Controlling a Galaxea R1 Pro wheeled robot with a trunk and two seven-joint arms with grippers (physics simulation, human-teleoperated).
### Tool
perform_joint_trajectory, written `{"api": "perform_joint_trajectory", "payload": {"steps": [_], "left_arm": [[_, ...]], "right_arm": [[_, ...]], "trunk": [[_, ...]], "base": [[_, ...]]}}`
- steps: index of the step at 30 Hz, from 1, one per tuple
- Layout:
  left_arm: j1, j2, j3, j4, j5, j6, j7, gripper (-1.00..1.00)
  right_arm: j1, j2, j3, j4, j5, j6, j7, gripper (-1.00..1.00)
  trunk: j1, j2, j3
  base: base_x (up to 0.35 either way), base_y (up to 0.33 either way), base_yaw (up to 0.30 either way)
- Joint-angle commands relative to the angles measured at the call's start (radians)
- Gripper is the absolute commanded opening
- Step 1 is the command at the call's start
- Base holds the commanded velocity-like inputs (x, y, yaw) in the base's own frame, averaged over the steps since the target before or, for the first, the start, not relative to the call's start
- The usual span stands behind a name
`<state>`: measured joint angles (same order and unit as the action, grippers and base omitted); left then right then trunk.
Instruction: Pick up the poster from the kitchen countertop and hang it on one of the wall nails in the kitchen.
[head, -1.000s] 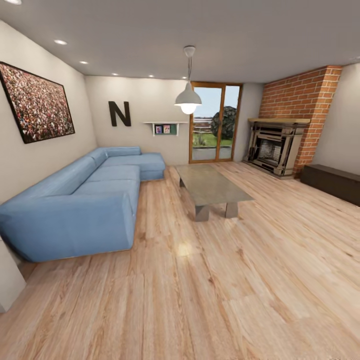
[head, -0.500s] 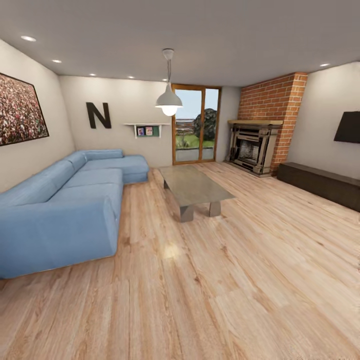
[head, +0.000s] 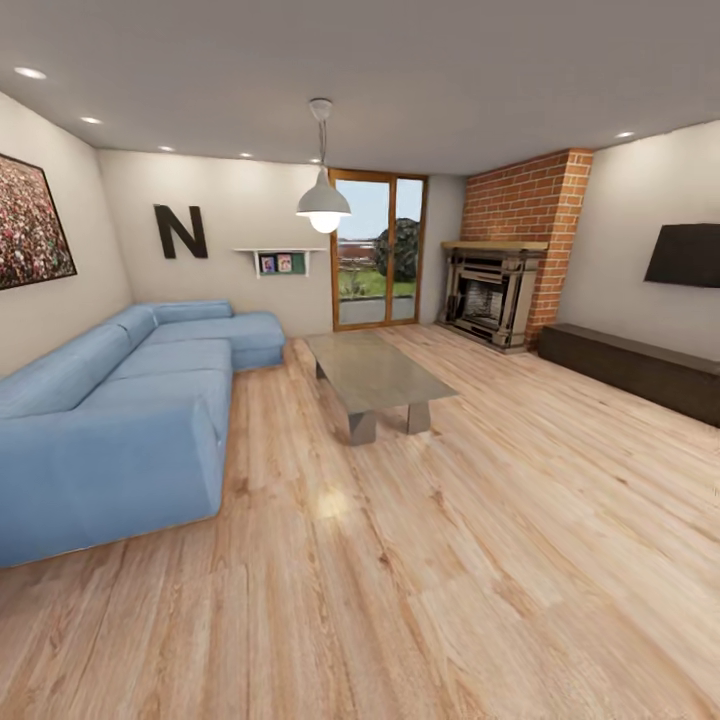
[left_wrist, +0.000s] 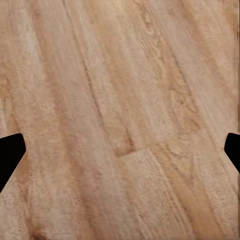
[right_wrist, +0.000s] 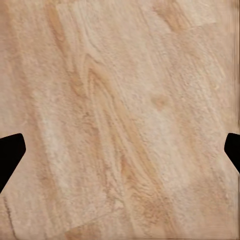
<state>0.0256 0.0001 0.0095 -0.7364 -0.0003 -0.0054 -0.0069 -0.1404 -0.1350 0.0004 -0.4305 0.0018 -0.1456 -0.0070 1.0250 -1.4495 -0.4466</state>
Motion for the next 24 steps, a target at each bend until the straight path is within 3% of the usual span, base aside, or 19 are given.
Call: {"api": "perform_joint_trajectory", "payload": {"steps": [1, 16, 24], "left_arm": [[0.0, 0.0, 0.001, -0.001, 0.0, -0.001, -0.001, 1.0], [0.0, 0.0, -0.001, -0.001, 0.0, 0.0, -0.001, 1.0], [0.0, 0.0, 0.001, -0.001, 0.0, 0.002, -0.001, 1.0]], "right_arm": [[-0.001, 0.0, 0.0, 0.001, 0.0, -0.003, -0.001, 1.0], [-0.001, 0.0, 0.0, 0.001, 0.0, -0.005, -0.002, 1.0], [-0.001, 0.0, 0.0, 0.001, 0.0, -0.004, -0.001, 1.0]], "trunk": [[0.0, 0.0, 0.0], [0.0, 0.0, 0.008], [0.0, 0.0, 0.009]], "base": [[0.0, 0.0, -0.26], [0.009, 0.0, -0.261], [0.257, -0.001, -0.09]]}}
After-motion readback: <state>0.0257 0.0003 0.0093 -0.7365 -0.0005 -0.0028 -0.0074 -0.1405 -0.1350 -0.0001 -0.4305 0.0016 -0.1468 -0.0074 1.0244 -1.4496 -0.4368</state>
